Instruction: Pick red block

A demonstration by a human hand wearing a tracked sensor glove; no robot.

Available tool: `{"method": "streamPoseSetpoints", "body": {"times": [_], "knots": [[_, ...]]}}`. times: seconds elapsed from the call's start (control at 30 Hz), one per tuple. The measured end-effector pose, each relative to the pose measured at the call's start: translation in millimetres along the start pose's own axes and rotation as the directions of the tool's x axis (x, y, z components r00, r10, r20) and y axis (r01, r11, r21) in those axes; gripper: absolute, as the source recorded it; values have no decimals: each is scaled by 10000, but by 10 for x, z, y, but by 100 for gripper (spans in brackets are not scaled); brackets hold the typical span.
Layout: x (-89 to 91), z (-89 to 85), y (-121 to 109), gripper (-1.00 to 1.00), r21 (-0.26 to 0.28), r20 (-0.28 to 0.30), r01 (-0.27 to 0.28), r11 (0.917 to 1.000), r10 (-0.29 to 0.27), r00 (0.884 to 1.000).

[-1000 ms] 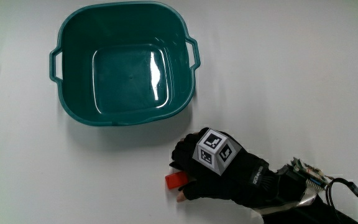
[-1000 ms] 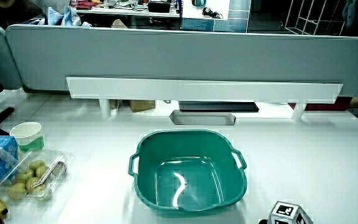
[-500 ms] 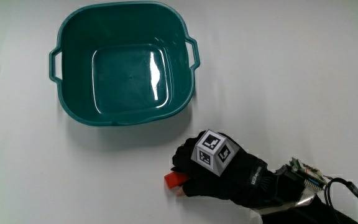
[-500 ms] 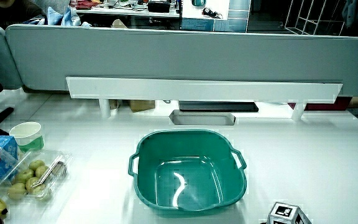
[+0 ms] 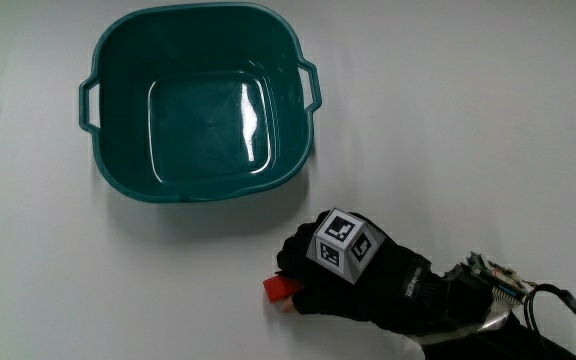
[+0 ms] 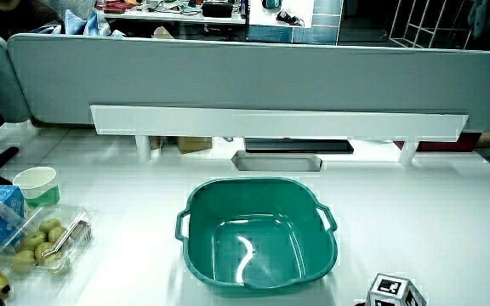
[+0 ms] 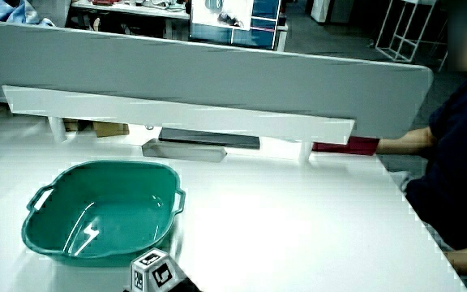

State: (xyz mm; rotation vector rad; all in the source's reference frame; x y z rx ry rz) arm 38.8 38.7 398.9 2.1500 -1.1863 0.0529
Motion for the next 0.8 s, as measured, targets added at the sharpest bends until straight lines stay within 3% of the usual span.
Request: {"method": "streamPoseSetpoints", "body": {"times": [0.3,0.8], "knots": [[-2,141,-90,100,268,-24,-82,9996,83,10000],[-8,596,-288,100,1333,252,-154,9910,122,9996]]}}
